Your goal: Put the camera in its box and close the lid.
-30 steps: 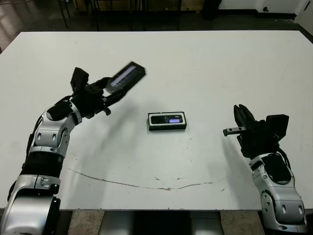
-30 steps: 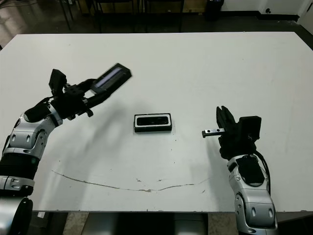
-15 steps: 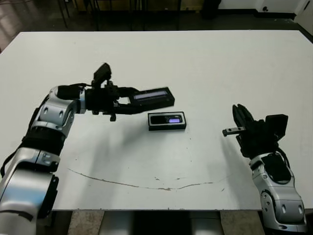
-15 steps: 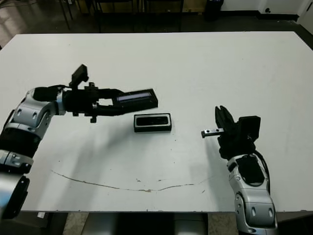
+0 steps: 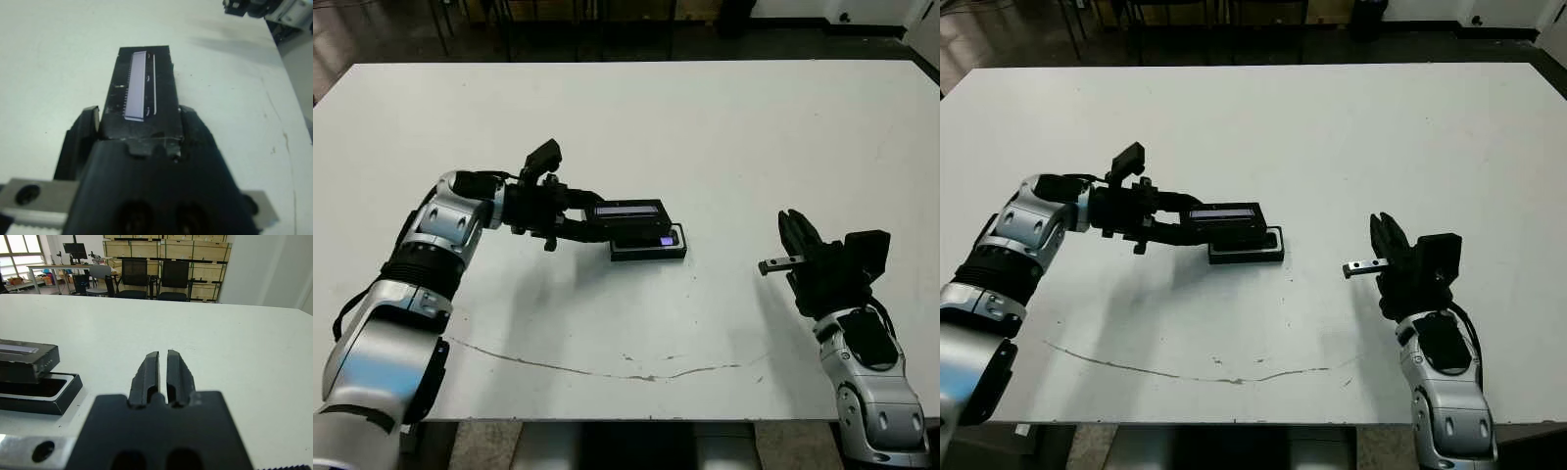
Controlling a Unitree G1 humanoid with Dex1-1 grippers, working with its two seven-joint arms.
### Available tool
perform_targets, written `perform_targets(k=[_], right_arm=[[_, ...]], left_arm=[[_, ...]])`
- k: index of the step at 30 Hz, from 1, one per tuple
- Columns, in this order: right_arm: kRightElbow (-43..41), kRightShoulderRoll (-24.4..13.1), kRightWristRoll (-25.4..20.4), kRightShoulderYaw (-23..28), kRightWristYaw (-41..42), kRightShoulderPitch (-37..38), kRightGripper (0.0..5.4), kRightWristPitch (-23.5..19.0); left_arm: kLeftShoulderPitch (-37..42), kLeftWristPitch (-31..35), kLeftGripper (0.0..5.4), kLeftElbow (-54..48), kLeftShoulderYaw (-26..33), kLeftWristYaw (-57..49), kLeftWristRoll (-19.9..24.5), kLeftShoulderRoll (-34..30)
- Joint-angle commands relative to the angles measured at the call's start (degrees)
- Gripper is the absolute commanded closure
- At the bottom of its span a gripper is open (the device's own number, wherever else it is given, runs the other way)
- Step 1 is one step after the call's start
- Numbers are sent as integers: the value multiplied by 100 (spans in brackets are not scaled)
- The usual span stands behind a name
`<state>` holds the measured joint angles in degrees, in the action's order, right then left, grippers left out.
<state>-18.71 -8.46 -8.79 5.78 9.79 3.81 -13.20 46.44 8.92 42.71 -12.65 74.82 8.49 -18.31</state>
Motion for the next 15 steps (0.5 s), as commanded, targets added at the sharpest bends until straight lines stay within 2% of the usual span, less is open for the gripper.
perform_targets(k=[1,10,15], right_arm=[[30,-57,-61,85,24,72,540,-41],[100,-85,-37,79,90,68,540,94],[39,-99,4,65,58,54,540,-18]], left_arm=[[37,-76,337,264,-2,-127,-152,47],[2,-203,337,334,-119,-204,-376,105],[-34,-191,337,247,-237,-80,-487,84]])
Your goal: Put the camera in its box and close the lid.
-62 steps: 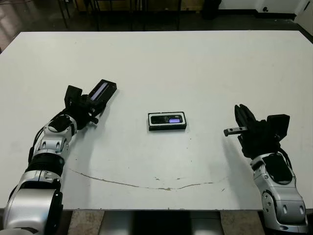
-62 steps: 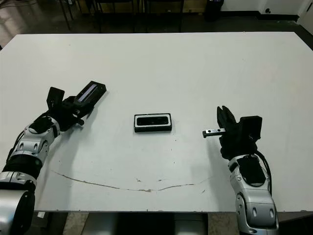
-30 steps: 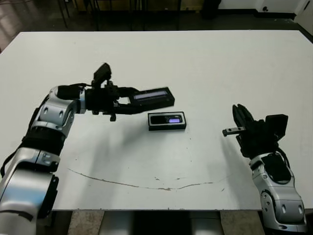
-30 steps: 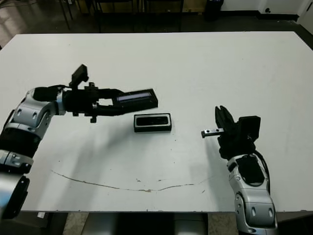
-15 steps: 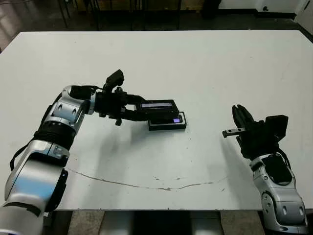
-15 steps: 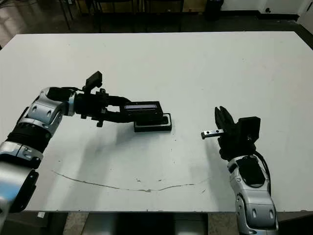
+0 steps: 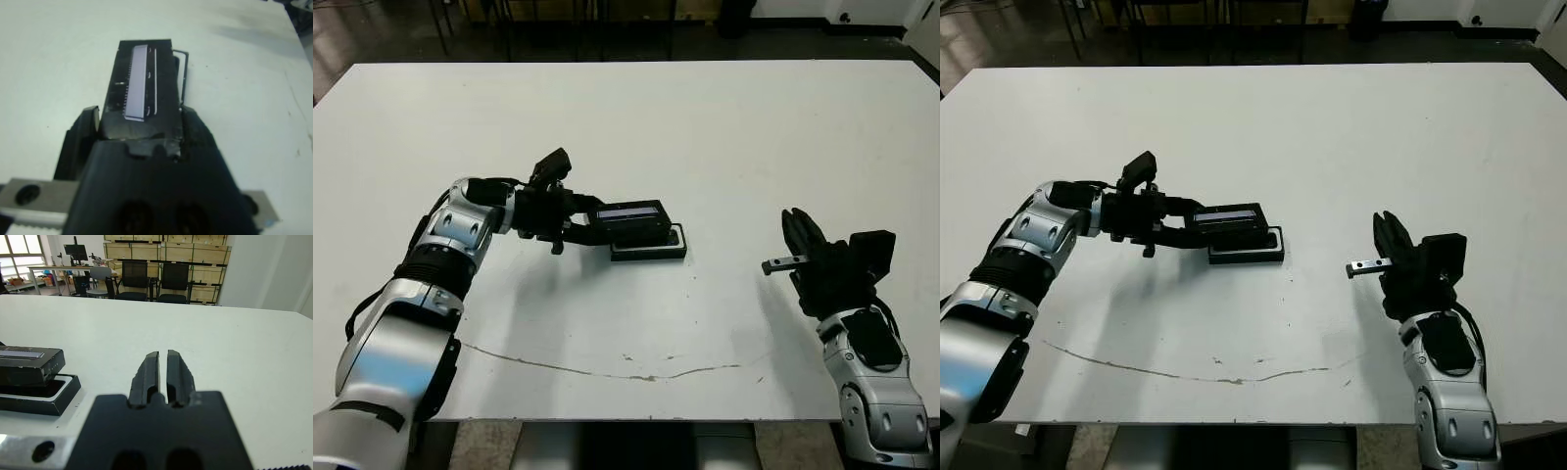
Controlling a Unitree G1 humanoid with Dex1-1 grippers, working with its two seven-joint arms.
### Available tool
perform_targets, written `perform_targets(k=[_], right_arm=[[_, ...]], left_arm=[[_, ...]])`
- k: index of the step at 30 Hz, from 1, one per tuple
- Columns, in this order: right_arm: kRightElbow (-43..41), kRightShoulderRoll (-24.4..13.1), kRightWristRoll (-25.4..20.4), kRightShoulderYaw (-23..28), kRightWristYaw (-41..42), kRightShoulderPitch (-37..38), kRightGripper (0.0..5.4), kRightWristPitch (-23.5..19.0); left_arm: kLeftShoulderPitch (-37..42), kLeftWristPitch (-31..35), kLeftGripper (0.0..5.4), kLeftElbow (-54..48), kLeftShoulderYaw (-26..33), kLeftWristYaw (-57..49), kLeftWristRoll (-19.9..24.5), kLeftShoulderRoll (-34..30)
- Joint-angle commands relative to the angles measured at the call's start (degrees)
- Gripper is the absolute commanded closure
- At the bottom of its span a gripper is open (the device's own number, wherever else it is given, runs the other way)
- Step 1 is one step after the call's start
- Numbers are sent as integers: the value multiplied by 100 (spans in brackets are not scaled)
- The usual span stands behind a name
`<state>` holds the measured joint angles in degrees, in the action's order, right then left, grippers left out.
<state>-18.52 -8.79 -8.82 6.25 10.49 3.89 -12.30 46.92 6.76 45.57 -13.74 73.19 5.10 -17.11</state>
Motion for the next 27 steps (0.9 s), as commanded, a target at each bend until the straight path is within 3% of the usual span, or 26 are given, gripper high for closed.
perform_targets(k=[1,12,27], right_arm=[[8,-58,-14,24,-13,41,540,-132],[-5,-74,-61,53,20,12,540,-165],[-70,-106,-44,67,32,59,540,-180]], left_arm=[[-86,53,337,-60,-153,124,-159,-44],[-28,137,337,-61,-522,383,-452,-113],[-88,-282,337,372,-814,-308,-917,115]])
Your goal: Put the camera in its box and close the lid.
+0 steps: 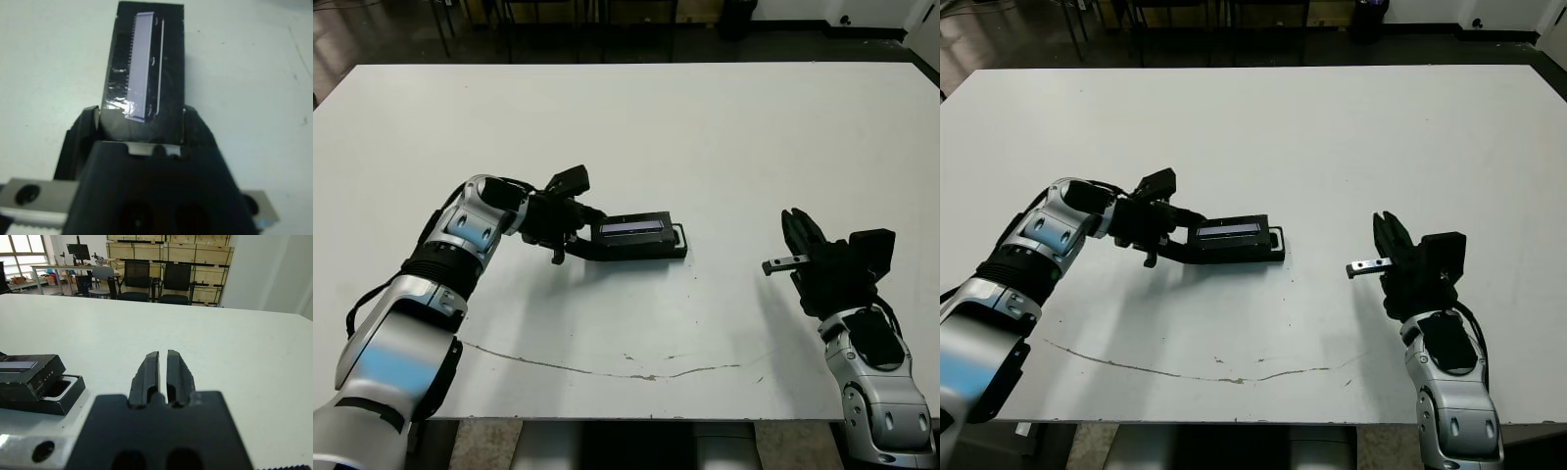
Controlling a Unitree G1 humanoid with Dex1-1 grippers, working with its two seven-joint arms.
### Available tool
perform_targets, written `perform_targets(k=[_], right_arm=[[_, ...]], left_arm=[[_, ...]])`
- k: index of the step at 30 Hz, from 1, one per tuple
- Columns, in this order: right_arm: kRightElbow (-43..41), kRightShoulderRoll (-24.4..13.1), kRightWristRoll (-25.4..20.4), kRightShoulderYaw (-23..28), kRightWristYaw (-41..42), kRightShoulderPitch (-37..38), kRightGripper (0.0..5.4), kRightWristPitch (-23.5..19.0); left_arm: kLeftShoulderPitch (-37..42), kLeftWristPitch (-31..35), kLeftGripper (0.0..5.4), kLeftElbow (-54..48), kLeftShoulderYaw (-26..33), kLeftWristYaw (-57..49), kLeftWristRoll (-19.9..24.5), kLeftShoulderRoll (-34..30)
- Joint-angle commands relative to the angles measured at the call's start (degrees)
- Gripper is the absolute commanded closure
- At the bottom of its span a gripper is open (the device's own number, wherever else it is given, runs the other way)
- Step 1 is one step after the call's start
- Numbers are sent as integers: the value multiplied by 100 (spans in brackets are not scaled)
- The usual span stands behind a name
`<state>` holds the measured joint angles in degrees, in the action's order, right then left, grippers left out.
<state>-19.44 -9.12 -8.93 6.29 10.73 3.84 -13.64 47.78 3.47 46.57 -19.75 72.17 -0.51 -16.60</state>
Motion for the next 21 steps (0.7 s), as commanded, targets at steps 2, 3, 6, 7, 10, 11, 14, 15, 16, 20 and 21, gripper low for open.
perform_targets(k=[2,3,6,7,10,11,14,15,16,20,21], right_arm=[[29,-75,-38,70,32,79,540,-6],[36,-73,-57,78,50,84,540,8],[47,-62,-90,90,79,89,540,15],[43,-55,-89,91,73,89,540,0],[49,-49,-86,90,63,90,540,-20],[76,-52,-86,89,81,88,540,23],[162,-60,-89,91,128,82,540,138],[184,-54,-105,96,144,80,540,163],[207,-49,-114,99,161,81,540,199],[195,-64,-99,99,138,90,540,166],[182,-66,-104,101,134,94,540,143]], left_arm=[[-161,117,339,343,-244,-242,-394,141],[-161,120,339,376,-254,-243,-407,183],[-192,74,339,391,-272,-270,-429,259],[-214,79,339,396,-253,-259,-399,285],[-273,56,339,443,-192,-186,-312,360],[-285,50,339,455,-188,-178,-308,380],[-305,161,339,440,-209,-164,-321,424],[-296,207,339,448,-215,-147,-320,438],[-289,228,339,458,-212,-129,-312,448],[-239,176,339,514,-193,-81,-282,506],[-221,186,339,521,-194,-85,-285,524]])
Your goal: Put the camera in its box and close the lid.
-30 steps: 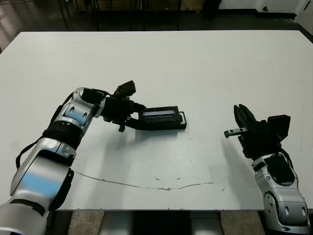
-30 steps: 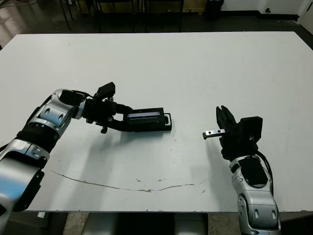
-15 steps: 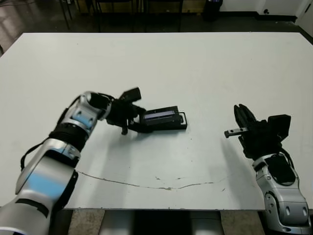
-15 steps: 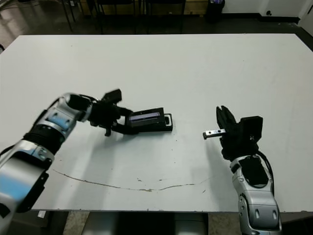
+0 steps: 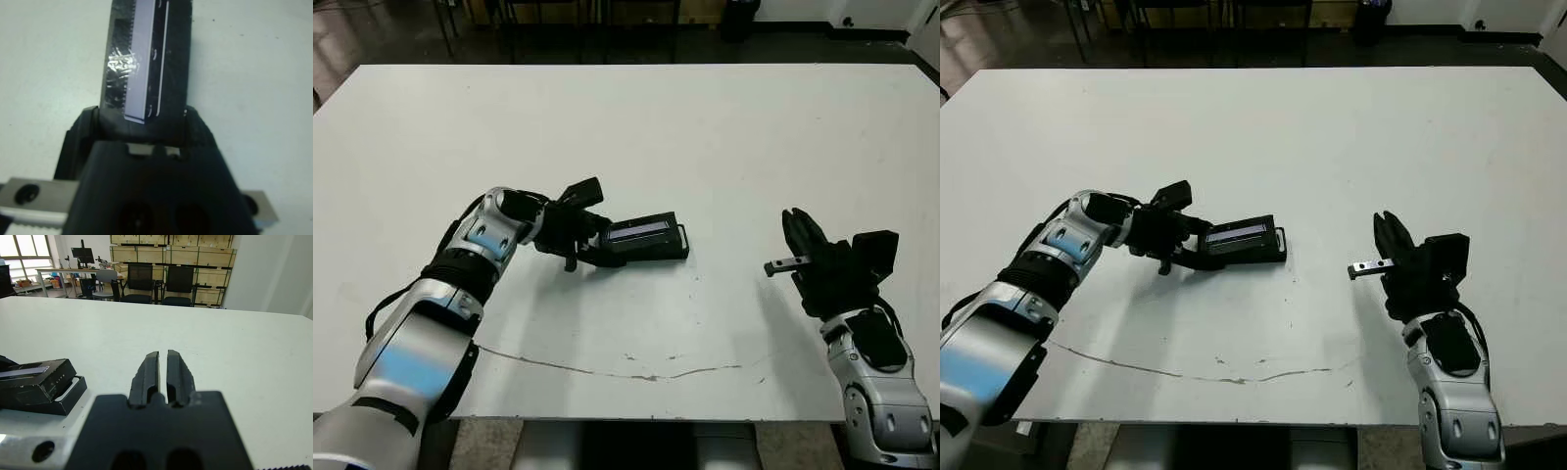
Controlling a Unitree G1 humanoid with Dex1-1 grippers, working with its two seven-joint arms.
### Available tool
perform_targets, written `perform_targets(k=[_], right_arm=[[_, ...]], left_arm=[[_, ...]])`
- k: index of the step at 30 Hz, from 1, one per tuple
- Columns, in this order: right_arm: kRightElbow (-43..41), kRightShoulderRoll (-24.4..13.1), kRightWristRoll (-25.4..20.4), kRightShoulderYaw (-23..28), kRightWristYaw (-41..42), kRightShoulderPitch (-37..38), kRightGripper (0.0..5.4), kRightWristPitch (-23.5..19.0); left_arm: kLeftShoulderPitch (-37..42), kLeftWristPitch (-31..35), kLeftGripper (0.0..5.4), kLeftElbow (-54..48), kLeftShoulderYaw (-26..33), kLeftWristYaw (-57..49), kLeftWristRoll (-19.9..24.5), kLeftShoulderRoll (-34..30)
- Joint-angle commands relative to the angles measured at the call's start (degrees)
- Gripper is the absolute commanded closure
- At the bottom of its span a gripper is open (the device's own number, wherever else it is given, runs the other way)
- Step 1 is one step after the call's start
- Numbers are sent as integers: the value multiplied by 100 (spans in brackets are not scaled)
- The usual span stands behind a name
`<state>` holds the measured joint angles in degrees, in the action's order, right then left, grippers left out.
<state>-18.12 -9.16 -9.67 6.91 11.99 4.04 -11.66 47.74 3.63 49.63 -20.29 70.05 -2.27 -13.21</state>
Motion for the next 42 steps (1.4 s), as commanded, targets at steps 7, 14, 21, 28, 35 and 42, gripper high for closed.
perform_targets(k=[7,14,21,28,35,42], right_arm=[[-56,-73,14,20,-66,109,540,-203],[-62,-87,-53,41,8,143,540,-165],[-60,-122,-33,35,1,192,540,-110],[-123,-117,30,-6,-62,242,540,-149],[-145,-78,32,-18,-104,253,540,-221],[-120,-69,19,-38,-128,212,540,-235]], left_arm=[[52,400,339,289,-261,21,-263,409],[235,279,339,617,-372,-169,-448,725],[455,327,339,1025,-478,-224,-671,996],[591,423,339,988,-620,-240,-925,1057],[789,534,340,911,-737,-75,-1071,954],[832,502,340,882,-861,29,-1203,857]])
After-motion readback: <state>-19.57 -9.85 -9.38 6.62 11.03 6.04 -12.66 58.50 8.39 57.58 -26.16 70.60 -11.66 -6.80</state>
